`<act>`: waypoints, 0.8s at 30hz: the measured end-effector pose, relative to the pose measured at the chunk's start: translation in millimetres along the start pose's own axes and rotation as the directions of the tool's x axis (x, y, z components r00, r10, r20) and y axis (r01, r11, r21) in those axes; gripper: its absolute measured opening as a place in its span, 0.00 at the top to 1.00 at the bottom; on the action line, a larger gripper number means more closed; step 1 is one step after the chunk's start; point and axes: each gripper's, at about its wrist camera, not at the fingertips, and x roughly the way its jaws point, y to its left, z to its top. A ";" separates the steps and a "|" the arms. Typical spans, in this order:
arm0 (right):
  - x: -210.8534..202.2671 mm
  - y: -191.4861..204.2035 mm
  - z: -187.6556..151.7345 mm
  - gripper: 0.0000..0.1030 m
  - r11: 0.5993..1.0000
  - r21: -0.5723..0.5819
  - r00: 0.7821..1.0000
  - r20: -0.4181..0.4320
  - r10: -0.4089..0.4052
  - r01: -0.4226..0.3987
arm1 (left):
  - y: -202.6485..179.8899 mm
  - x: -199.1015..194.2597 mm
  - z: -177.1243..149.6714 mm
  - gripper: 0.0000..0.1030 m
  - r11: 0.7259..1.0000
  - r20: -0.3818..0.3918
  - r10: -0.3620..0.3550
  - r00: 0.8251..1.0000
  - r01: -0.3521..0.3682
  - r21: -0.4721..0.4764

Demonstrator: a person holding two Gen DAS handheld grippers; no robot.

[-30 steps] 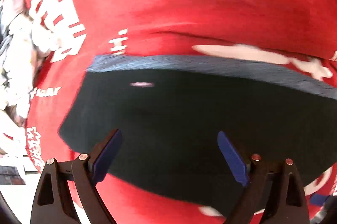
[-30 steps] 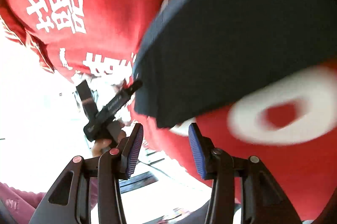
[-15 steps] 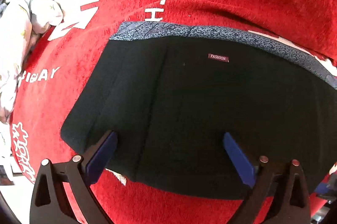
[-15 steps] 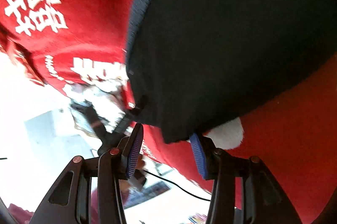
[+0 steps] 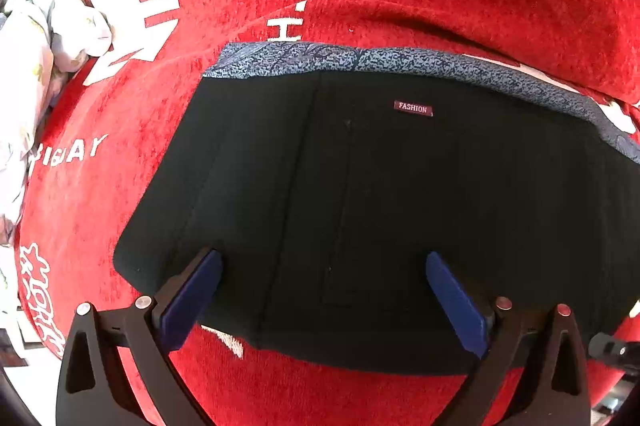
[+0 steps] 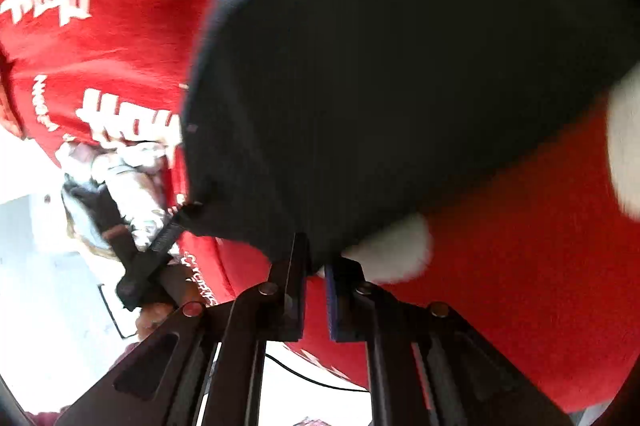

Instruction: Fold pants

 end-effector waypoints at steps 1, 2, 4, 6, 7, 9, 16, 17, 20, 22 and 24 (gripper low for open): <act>-2.7 -4.5 -1.1 0.91 1.000 0.022 1.000 0.000 0.021 -0.021 | -0.4 -1.7 0.3 0.00 1.000 -0.009 0.006 1.000 -0.006 -0.002; -6.7 -5.1 -1.2 0.86 1.000 0.022 1.000 -0.008 0.021 -0.021 | -0.7 -4.2 0.6 0.00 1.000 -0.020 0.012 1.000 -0.013 -0.005; -19.6 2.2 -0.1 0.85 0.999 -0.025 0.999 -0.027 -0.027 0.026 | -5.1 -16.0 -1.2 0.00 1.000 -0.021 0.005 1.000 -0.005 0.003; -39.5 14.1 3.6 0.84 0.991 -0.109 0.997 -0.012 -0.081 0.079 | -16.2 -32.7 -4.1 0.00 0.999 0.013 -0.025 1.000 0.025 0.025; -53.0 22.2 8.1 0.79 0.979 -0.167 0.993 0.024 -0.119 0.121 | -27.1 -42.1 -5.5 0.00 0.998 0.033 -0.045 0.998 0.044 0.049; -72.0 33.8 20.5 0.62 0.948 -0.245 0.978 0.106 -0.182 0.203 | -48.8 -52.2 -6.7 0.00 0.993 0.057 -0.082 0.995 0.077 0.092; -67.2 20.0 48.2 0.64 0.907 -0.264 0.942 0.170 -0.290 0.327 | -144.8 -19.4 -24.5 0.00 0.969 -0.044 -0.051 0.998 0.060 0.238; -68.5 20.1 45.2 0.64 0.904 -0.271 0.940 0.176 -0.292 0.331 | -146.6 -16.9 -29.3 0.00 0.973 -0.043 -0.036 0.998 0.045 0.227; -69.3 17.7 35.1 0.64 0.885 -0.304 0.935 0.157 -0.319 0.353 | -138.8 -20.1 -31.9 0.00 0.984 -0.068 -0.058 0.996 0.068 0.167; -67.2 13.5 31.6 0.62 0.886 -0.304 0.937 0.127 -0.326 0.350 | -136.1 -24.0 -32.3 0.00 0.987 -0.086 -0.041 0.995 0.054 0.154; -67.4 9.0 26.5 0.61 0.885 -0.287 0.930 0.101 -0.354 0.368 | -136.6 -26.5 -32.2 0.00 0.986 -0.100 -0.027 0.995 0.043 0.158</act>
